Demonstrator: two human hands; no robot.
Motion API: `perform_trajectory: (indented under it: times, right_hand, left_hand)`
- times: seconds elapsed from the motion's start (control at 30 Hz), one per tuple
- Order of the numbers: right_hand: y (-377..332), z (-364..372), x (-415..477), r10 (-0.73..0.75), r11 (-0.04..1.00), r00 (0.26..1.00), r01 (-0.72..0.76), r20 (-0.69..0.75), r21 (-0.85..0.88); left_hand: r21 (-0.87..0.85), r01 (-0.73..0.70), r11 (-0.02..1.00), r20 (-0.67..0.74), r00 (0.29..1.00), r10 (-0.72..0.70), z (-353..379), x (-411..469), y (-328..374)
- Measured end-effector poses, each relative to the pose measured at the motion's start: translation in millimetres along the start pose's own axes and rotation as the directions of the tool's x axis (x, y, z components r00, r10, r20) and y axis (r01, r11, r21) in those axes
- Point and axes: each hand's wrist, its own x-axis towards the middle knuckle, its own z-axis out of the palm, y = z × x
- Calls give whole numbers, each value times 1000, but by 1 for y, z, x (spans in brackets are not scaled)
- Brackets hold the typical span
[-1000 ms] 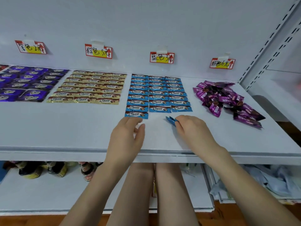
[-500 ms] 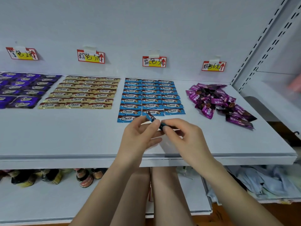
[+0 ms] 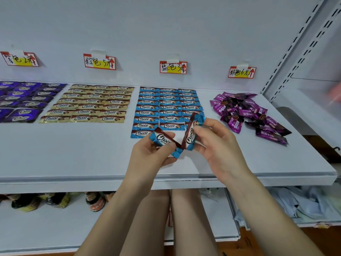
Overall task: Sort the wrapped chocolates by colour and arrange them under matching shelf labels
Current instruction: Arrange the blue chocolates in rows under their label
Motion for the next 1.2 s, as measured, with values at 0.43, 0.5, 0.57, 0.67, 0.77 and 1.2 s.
perform_trajectory:
  times: [0.43, 0.5, 0.57, 0.67, 0.77, 1.2]
  right_hand:
    - [2, -19, 5, 4, 945, 979, 63, 202, -322]
    - [-2, -23, 9, 25, 888, 957, 112, 290, -446]
    - [-1, -26, 16, 30, 834, 957, 135, 289, -535]
    - [9, -28, 29, -14, 724, 980, 149, 201, -674]
    - [19, -28, 37, -77, 447, 980, 200, 185, -872]
    - [43, -11, 33, -158, -25, 882, 445, 443, -895]
  left_hand:
    - [70, 17, 997, 10, 1000, -18, -9, 1, -4]
    - [80, 28, 996, -10, 1000, -27, -14, 2, -5]
    - [78, 29, 997, -42, 999, -26, -19, 2, -6]
    - [68, 10, 998, -97, 995, -3, -26, 1, -6]
    - [110, -28, 994, -140, 989, 43, -30, 0, -5]
    - [106, 26, 994, -295, 956, 6, -38, 0, -2]
